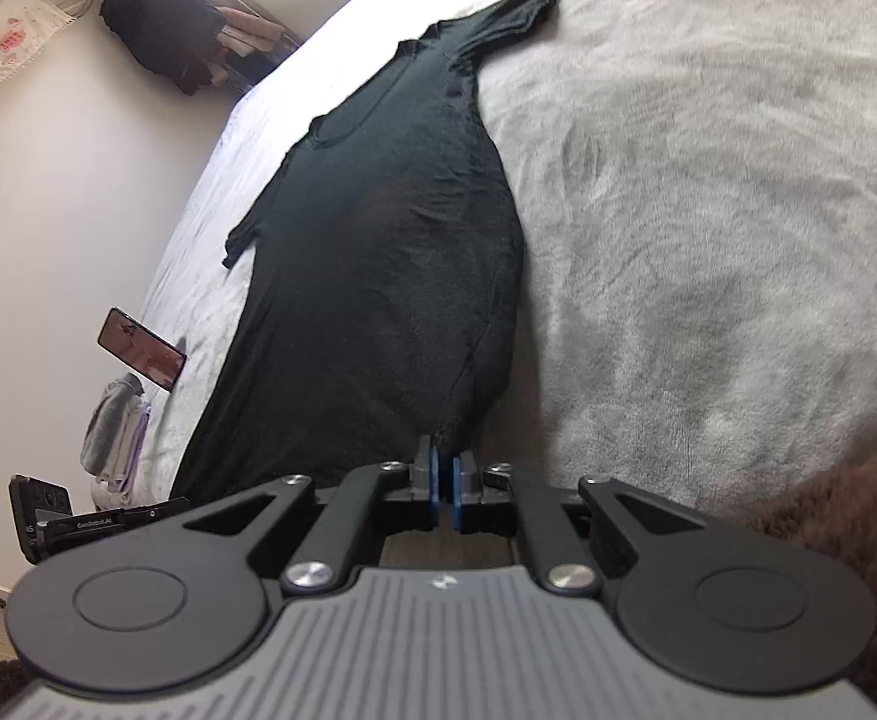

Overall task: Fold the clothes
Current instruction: 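Pull the T-shirt hem with both grippers to stretch the shirt flat, then open both grippers and release the flattened T-shirt hem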

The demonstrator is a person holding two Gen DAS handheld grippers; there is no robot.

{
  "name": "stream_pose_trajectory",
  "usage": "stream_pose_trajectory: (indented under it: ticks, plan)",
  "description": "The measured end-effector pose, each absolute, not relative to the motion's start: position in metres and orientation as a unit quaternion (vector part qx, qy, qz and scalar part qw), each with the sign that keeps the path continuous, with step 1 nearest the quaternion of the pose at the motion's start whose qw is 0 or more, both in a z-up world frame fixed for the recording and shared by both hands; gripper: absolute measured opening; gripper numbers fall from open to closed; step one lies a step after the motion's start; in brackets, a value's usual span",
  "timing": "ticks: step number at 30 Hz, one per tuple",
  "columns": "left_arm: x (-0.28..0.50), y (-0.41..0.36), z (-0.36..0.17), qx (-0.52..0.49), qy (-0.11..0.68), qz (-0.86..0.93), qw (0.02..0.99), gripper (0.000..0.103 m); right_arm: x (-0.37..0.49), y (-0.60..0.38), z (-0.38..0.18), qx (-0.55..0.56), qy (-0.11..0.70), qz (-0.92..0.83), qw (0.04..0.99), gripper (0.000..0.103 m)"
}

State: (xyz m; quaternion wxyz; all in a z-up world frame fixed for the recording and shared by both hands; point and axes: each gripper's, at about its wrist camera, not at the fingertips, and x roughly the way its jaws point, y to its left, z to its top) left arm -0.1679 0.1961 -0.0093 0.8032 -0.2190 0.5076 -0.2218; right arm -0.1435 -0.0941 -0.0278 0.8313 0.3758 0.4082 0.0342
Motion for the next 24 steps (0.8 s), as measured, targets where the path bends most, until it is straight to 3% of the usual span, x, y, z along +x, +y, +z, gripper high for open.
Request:
stream_pose_trajectory:
  ticks: [6,16,19,20,21,24]
  plan:
    - [-0.167,0.194,-0.004,-0.193,0.514,-0.214,0.808,0.002,-0.146,-0.094,-0.017,0.348,0.414,0.029,0.841,0.007]
    - [-0.163,0.195,-0.033,-0.121,0.554,-0.165,0.807,0.003,-0.127,-0.085,-0.058,0.304,0.495,0.008,0.814,0.012]
    - [-0.163,0.195,-0.027,-0.112,0.547,-0.172,0.812,0.004,-0.124,-0.089,-0.051,0.298,0.501,0.009,0.812,0.025]
    - [-0.163,0.195,-0.023,-0.109,0.542,-0.174,0.815,0.006,-0.124,-0.091,-0.047,0.297,0.495,0.008,0.817,0.040]
    - [-0.163,0.196,-0.020,-0.109,0.537,-0.174,0.818,0.008,-0.123,-0.093,-0.044,0.295,0.489,0.007,0.821,0.046]
    - [-0.159,0.193,-0.012,-0.114,0.521,-0.178,0.827,0.017,-0.116,-0.100,-0.036,0.306,0.468,0.005,0.829,0.046]
